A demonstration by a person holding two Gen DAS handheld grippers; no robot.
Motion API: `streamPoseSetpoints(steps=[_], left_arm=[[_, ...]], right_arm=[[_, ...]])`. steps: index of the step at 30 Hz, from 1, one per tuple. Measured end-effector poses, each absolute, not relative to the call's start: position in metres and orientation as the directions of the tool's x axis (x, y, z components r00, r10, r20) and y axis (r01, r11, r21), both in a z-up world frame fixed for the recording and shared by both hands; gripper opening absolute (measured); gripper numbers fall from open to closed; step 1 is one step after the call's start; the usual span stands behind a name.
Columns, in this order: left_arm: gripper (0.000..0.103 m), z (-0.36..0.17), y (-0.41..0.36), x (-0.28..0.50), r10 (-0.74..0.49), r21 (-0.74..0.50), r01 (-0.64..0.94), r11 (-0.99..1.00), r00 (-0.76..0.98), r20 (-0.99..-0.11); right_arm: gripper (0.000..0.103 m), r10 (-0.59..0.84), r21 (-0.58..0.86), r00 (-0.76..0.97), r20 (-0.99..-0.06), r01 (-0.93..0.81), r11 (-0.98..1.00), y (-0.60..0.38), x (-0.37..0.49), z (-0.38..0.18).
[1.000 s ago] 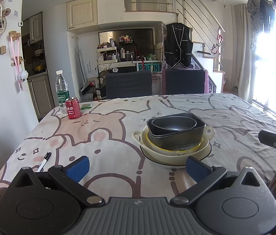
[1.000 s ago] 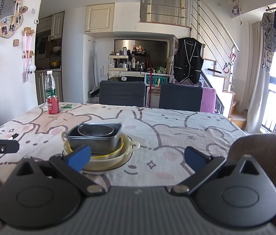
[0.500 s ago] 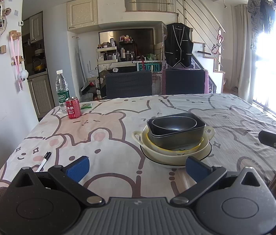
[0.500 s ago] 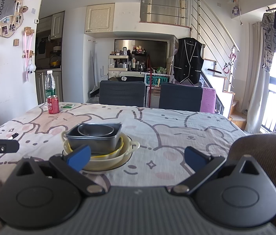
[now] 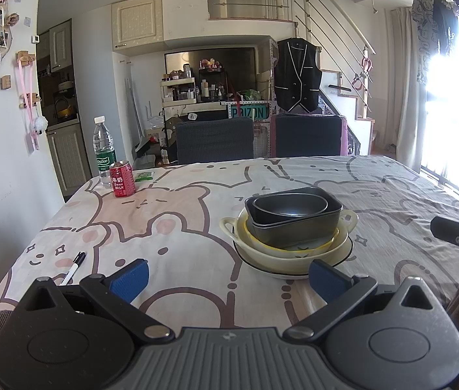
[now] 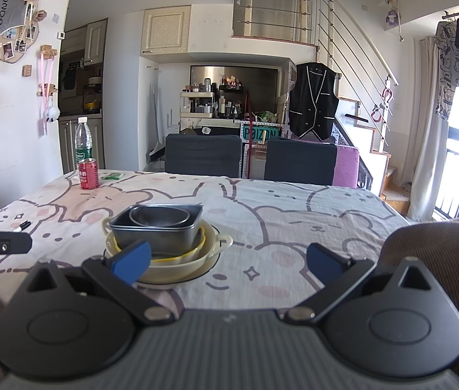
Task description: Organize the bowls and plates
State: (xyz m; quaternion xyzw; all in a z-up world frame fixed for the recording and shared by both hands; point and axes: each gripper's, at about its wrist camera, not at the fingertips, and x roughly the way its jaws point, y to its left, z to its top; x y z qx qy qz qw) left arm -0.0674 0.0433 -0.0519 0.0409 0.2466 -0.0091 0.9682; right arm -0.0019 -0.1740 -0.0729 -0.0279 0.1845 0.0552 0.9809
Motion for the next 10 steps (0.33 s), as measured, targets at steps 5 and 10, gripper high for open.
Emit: streamPoseSetpoints(steps=[5,10], left_arm=[[0.103,-0.0527,0.0431,-0.0666,0.004,0.074,0.036,0.997,0.877,-0.481],[0.103,-0.0536,0.0433,-0.0668,0.009,0.075,0.031,0.997,0.876,-0.482]], right_arm=[[0.103,0.098,-0.034,0.926,-0.365,-0.118,0.992,-0.1739,-0.0019,-0.0729],[0.103,0.098,-0.034,0.926,-0.365,-0.119,0.992,-0.1739,-0.0017,-0.0729]])
